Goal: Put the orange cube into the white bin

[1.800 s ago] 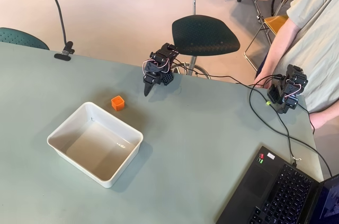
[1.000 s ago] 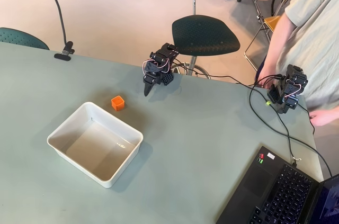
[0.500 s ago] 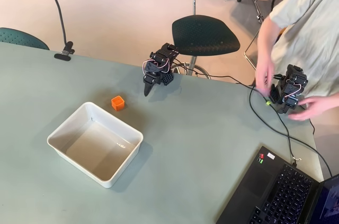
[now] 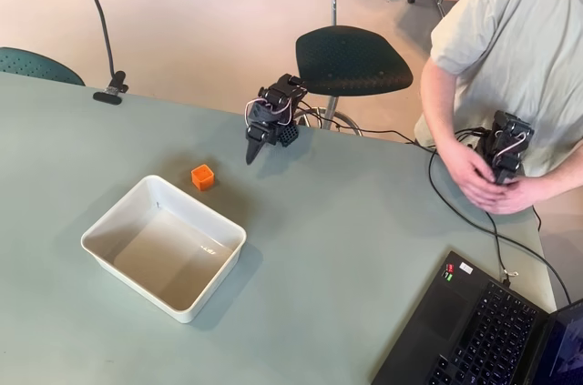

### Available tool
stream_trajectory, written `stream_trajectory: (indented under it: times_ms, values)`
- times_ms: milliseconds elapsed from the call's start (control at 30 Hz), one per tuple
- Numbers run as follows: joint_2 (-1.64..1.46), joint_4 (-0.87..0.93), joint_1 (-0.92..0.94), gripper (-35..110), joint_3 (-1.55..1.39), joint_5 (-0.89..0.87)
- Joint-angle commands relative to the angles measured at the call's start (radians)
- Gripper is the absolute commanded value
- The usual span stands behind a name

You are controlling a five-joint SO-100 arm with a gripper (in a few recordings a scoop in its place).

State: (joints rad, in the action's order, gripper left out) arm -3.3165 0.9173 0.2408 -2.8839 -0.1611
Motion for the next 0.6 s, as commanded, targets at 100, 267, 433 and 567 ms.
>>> stream_trajectory:
  times_ms: [100,267,433,567]
  values:
    - [-0.037,-0.258,0.064,-3,0.127,0.002]
    - [-0.018,-0.281,0.281,-2,0.195,-0.003]
    - [0.146,-0.281,0.350,-2,0.247,-0.009]
    - [0.227,-0.291,0.351,-2,0.357,-0.012]
